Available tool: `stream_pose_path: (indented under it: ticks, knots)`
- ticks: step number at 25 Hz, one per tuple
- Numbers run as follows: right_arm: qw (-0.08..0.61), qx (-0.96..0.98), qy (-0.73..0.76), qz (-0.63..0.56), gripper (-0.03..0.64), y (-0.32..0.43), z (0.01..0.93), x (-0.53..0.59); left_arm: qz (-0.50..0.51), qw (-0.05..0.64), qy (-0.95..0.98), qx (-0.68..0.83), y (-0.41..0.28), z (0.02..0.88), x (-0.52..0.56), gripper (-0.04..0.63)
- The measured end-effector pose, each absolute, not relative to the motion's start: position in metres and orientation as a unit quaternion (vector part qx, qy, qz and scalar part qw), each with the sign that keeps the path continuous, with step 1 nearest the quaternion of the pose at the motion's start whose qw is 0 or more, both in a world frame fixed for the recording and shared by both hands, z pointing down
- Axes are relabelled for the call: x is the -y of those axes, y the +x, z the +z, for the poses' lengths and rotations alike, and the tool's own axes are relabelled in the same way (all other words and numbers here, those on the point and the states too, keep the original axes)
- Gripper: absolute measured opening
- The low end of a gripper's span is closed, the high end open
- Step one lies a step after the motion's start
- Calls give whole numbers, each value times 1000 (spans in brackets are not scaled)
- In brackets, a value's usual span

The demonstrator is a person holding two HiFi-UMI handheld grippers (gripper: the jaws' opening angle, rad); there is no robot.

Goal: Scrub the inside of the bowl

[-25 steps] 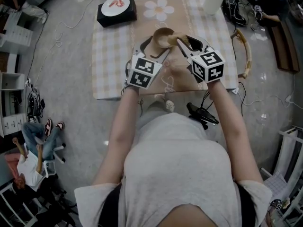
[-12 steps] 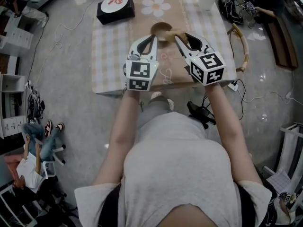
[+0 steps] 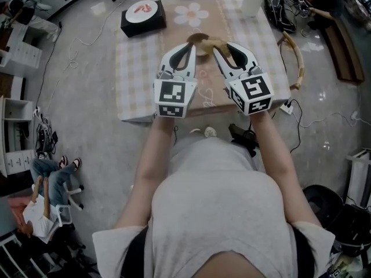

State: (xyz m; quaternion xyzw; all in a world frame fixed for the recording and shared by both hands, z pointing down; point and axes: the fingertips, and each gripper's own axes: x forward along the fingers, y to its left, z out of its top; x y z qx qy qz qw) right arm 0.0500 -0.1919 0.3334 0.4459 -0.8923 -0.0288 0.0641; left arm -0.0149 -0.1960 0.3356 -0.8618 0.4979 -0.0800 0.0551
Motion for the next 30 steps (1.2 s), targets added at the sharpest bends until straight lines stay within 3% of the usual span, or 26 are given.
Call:
stream_pose_path:
  ticks: [12,30]
  knots:
    - [27,877,476,-55,100,47,302,186,-10,66,-865,-497,-16,302,193,9]
    - [7,863,498,-91,98,43,279,195,13,80,-862,-501,-12,280,209,9]
